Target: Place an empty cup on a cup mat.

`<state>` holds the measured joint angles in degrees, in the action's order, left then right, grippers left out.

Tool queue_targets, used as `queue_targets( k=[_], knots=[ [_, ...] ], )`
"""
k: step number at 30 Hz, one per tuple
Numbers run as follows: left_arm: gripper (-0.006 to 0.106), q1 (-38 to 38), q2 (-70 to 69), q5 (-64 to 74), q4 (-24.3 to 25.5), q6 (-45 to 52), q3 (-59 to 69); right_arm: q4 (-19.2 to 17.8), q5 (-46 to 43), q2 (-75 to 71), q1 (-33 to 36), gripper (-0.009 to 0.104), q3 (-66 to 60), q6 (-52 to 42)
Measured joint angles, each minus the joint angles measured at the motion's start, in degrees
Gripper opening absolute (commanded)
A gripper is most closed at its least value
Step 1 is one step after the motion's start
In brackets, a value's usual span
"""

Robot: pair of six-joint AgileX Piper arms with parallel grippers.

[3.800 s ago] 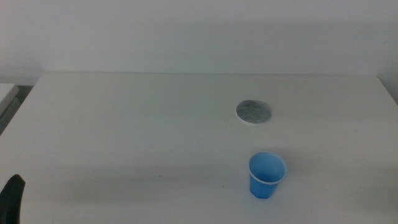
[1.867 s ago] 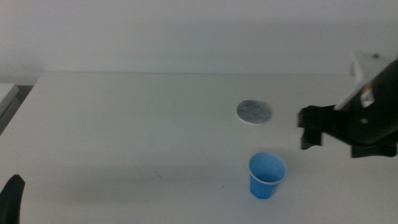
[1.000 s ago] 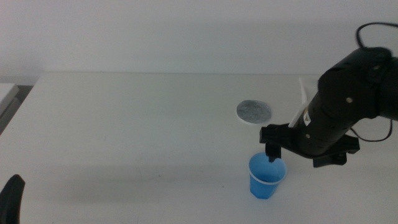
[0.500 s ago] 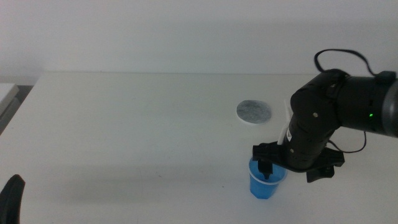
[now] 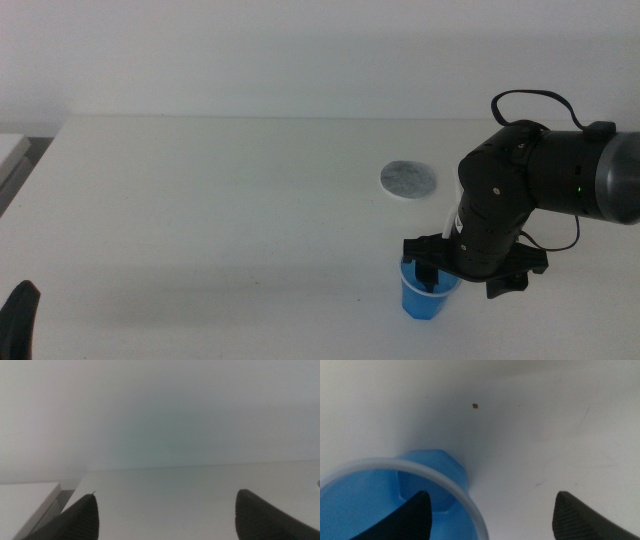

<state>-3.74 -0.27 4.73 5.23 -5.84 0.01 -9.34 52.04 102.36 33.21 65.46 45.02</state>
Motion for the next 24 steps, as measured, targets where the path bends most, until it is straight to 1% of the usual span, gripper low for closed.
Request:
queue_targets(
  k=[3, 5, 12, 19, 21, 22, 24],
  knots=[
    [0.094, 0.0, 0.0, 0.0, 0.0, 0.0, 0.0, 0.0, -0.7, 0.0, 0.0, 0.060, 0.0, 0.1],
    [0.094, 0.0, 0.0, 0.0, 0.0, 0.0, 0.0, 0.0, -0.8, 0.0, 0.0, 0.057, 0.0, 0.3],
    [0.094, 0.0, 0.0, 0.0, 0.0, 0.0, 0.0, 0.0, -1.0, 0.0, 0.0, 0.037, 0.0, 0.3],
    [0.094, 0.0, 0.0, 0.0, 0.0, 0.0, 0.0, 0.0, -1.0, 0.0, 0.0, 0.027, 0.0, 0.3],
    [0.094, 0.0, 0.0, 0.0, 0.0, 0.0, 0.0, 0.0, -1.0, 0.0, 0.0, 0.023, 0.0, 0.3],
    [0.094, 0.0, 0.0, 0.0, 0.0, 0.0, 0.0, 0.1, -1.0, 0.0, 0.0, 0.017, 0.0, 0.3],
    [0.094, 0.0, 0.0, 0.0, 0.0, 0.0, 0.0, 0.1, -1.0, 0.0, 0.0, 0.011, 0.0, 0.4]
  ],
)
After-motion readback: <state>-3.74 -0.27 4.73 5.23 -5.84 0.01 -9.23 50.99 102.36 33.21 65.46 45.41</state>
